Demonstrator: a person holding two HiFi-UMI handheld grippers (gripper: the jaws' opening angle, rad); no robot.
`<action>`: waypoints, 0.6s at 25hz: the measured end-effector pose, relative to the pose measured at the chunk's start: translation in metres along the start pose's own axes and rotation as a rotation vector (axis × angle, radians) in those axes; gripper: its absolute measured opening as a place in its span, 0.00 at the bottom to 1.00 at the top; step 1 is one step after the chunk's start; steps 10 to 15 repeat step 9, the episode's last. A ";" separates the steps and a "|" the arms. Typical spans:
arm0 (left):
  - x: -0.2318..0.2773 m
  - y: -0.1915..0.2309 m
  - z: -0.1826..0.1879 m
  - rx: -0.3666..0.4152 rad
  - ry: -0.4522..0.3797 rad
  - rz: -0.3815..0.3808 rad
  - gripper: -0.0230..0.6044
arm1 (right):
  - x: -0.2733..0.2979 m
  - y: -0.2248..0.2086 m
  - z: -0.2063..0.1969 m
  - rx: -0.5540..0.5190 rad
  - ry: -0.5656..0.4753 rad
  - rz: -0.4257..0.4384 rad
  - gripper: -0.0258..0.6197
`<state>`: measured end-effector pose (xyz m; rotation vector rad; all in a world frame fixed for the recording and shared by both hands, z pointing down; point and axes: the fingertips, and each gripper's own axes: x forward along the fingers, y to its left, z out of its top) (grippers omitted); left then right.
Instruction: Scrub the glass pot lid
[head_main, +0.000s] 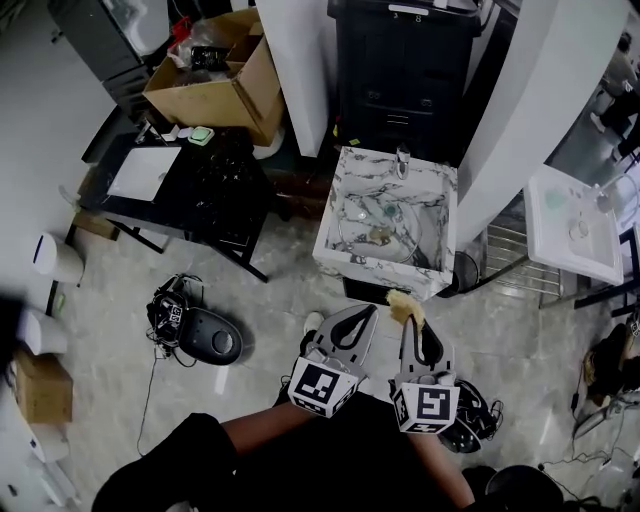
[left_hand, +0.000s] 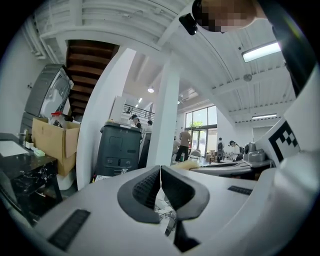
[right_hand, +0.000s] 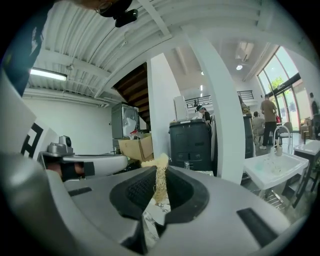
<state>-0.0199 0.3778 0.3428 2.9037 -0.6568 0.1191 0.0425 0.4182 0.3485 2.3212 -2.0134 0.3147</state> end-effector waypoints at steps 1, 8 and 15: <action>0.001 0.000 0.004 0.009 -0.008 -0.005 0.06 | 0.000 0.000 0.002 -0.005 -0.006 -0.001 0.13; 0.000 -0.002 0.007 0.014 -0.018 -0.010 0.06 | -0.005 0.005 0.010 -0.032 -0.017 0.011 0.13; -0.001 -0.003 0.006 0.010 -0.018 -0.013 0.06 | -0.006 0.005 0.011 -0.034 -0.020 0.011 0.13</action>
